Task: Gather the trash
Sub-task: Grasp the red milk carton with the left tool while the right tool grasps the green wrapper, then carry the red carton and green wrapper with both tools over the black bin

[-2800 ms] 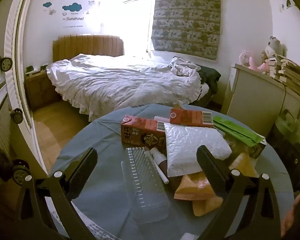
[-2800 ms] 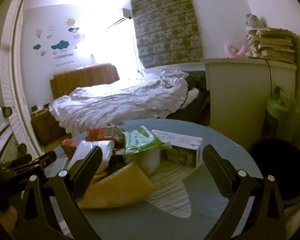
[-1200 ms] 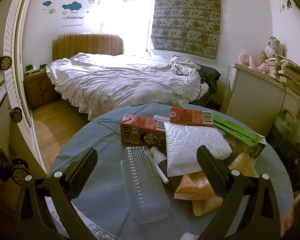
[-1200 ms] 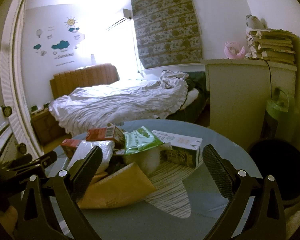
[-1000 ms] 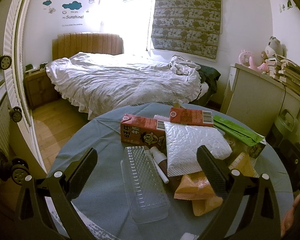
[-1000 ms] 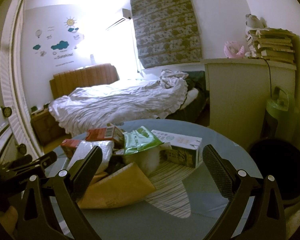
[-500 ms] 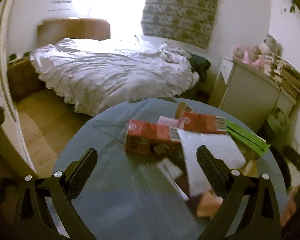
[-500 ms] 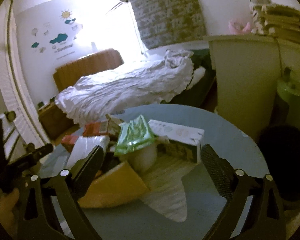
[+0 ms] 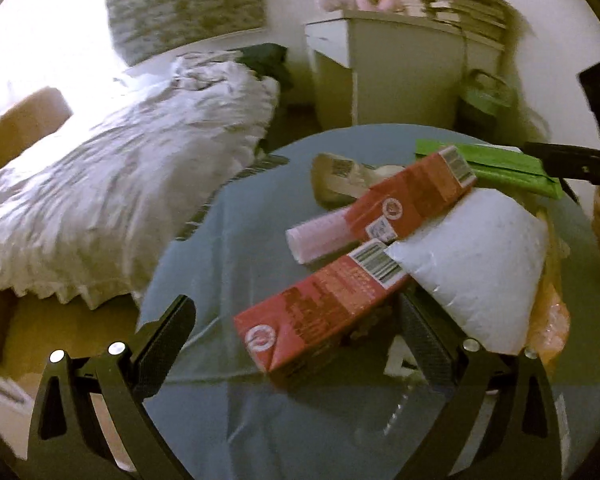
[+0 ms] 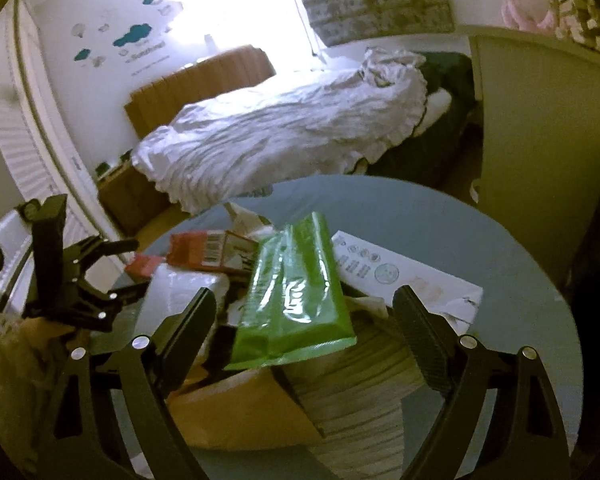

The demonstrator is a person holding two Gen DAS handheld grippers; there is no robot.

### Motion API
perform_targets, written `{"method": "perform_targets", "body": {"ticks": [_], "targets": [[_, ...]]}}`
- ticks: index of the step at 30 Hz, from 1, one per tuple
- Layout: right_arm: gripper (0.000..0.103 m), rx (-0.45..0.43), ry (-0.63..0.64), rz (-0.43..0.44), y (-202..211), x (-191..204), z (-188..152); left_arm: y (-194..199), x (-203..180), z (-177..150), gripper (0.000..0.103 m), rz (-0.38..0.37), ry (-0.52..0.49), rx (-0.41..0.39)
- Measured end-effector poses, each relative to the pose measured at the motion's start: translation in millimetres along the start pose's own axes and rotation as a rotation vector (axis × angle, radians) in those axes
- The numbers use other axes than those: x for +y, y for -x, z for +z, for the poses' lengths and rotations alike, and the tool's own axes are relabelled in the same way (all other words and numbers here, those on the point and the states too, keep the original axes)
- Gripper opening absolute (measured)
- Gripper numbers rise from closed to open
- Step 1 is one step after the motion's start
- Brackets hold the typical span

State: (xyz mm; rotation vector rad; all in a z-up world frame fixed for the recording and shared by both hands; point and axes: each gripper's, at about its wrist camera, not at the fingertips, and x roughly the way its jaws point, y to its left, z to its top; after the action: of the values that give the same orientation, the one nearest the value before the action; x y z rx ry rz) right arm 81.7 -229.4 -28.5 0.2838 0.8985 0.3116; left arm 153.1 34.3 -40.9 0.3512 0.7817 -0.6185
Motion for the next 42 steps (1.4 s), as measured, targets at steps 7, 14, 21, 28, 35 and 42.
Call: {"method": "perform_targets", "body": {"ticks": [7,14,21,28,35,42], "targets": [[0.061,0.066,0.045,-0.019,-22.5,6.3,4.3,-9.0,-17.0,3.0,0.058,0.007,-0.081,0.04],[0.032,0.071,0.049,0.02,-17.5,18.2,-2.7,0.1,-17.0,0.7,0.031,-0.012,0.018,0.024],[0.011,0.062,-0.002,0.091,0.2,15.0,-9.8,19.3,-13.8,-8.7,0.031,0.021,0.138,-0.009],[0.009,0.039,-0.062,0.146,18.8,8.1,-16.8,61.0,-18.0,-17.9,0.031,0.073,0.26,-0.101],[0.008,-0.014,-0.096,0.184,47.1,1.3,-18.5,101.8,-41.1,-15.7,0.031,0.05,0.334,-0.183],[0.008,-0.089,-0.163,0.19,84.4,-38.5,-21.4,106.7,-92.1,12.0,0.031,-0.033,0.301,-0.228]]}}
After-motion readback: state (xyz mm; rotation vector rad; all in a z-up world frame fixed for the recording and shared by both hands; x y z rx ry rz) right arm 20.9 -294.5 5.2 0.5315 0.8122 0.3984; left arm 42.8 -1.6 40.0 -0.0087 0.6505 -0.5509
